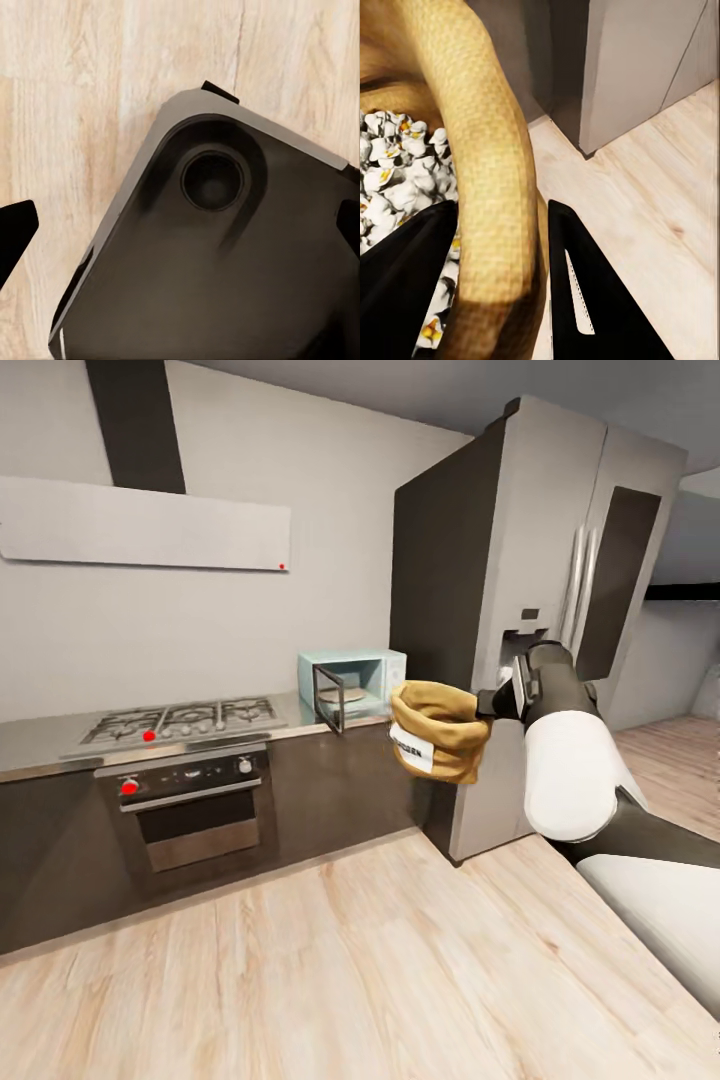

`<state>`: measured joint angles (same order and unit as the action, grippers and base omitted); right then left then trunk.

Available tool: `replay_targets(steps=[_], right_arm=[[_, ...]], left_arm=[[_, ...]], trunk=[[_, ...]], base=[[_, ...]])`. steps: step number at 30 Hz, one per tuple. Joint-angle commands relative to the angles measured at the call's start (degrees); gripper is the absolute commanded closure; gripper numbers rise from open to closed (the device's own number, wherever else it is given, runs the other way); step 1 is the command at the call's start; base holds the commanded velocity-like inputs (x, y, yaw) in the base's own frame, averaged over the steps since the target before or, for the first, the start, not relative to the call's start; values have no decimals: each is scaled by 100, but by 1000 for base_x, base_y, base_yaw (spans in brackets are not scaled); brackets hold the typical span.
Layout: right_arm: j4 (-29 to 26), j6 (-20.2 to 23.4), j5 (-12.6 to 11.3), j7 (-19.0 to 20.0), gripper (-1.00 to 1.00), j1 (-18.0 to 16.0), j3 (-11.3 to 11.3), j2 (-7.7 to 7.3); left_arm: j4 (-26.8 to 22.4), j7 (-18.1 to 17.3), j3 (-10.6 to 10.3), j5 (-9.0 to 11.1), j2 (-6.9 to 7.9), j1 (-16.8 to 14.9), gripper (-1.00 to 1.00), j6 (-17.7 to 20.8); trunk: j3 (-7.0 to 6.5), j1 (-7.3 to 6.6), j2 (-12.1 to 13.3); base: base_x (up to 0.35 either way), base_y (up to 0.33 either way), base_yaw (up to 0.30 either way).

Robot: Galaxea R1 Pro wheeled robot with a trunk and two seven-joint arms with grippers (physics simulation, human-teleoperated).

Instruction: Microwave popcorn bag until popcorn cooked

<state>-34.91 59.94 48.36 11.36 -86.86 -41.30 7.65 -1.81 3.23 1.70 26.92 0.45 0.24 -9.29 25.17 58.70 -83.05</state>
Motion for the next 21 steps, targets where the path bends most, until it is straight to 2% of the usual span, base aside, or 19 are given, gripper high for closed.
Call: replay_targets(steps=[1,21], right_arm=[[-14,6,51,46,100,-7,-36,5],[-1,6,61,-76,100,-7,24,29]], left_arm=[[-12,62,14,-17,-1,2,-100,-4],[-12,100,32,-2,22,2,-100,-4]], trunk=[[6,3,-2],[6,3,-2]], base=[[280,-176,-50],[289,-149,-3]])
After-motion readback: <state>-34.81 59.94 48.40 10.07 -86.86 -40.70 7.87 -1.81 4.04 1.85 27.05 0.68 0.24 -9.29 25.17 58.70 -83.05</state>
